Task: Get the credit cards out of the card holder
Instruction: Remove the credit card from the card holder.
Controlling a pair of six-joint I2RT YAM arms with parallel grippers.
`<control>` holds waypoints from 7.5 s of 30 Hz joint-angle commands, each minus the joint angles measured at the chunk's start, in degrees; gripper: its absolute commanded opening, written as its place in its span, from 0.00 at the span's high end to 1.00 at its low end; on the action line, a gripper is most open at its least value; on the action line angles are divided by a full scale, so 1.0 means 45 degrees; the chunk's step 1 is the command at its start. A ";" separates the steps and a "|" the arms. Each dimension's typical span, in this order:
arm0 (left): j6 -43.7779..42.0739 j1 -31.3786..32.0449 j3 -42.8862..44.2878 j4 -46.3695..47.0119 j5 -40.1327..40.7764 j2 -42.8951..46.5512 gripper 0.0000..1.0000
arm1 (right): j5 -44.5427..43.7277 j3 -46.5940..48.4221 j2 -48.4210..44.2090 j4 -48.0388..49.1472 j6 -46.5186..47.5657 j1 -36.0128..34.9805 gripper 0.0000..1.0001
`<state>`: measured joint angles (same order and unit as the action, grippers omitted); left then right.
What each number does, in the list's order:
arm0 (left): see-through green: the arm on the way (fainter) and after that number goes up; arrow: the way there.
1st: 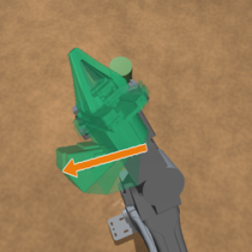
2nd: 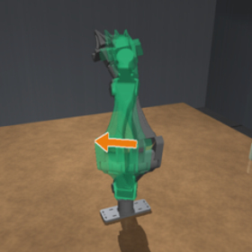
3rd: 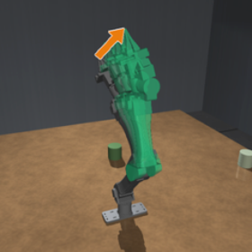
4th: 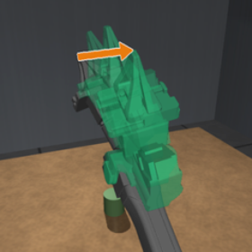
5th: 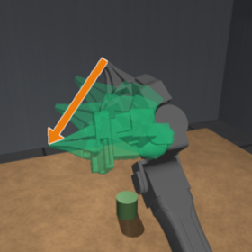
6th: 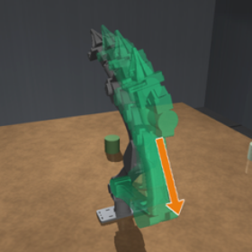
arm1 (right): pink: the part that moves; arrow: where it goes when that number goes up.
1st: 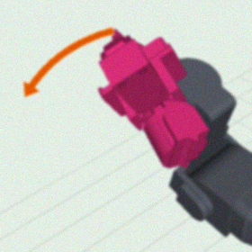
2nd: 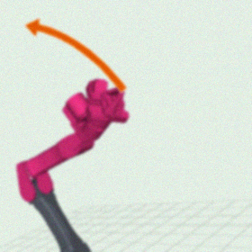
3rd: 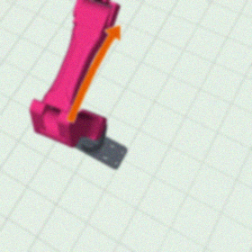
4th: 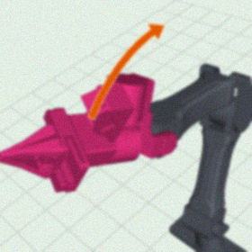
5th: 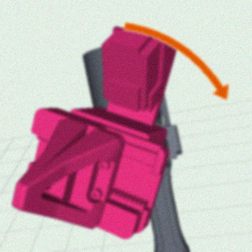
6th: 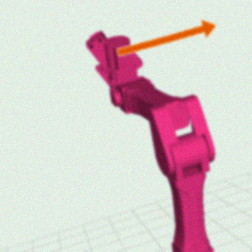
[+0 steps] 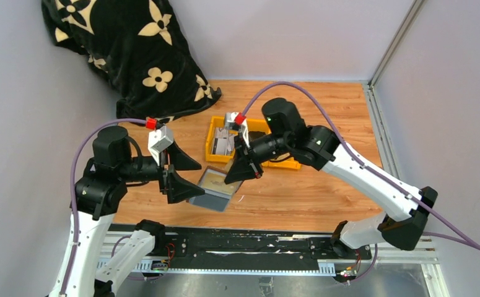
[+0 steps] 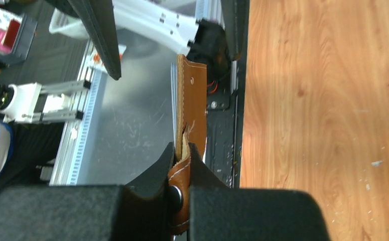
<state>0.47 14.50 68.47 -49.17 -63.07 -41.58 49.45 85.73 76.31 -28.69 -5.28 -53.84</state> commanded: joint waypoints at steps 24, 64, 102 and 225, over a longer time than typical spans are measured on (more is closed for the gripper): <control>0.0151 0.0088 -0.0500 -0.0341 -0.2248 -0.0497 1.00 | 0.0935 -0.2169 0.0087 0.6999 -0.3996 0.0083 0.49; 0.2843 0.0078 -0.0590 0.1254 -0.0687 0.0444 0.47 | -0.2148 -0.5701 -0.2042 0.9257 -0.5743 -0.0945 1.00; 0.1152 0.0251 -0.1693 0.0067 -0.2171 0.0512 1.00 | -0.1533 0.2399 0.1870 -0.2203 0.0537 -0.1453 0.45; 0.6581 0.0238 -0.2177 0.5591 -0.2483 0.0494 0.82 | -0.0163 -0.5575 -0.1805 1.2156 -0.8629 -0.0149 1.00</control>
<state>28.80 15.14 59.29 -25.65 -69.04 -39.79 48.45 61.28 70.02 21.28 -43.59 -54.02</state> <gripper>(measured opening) 0.170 0.006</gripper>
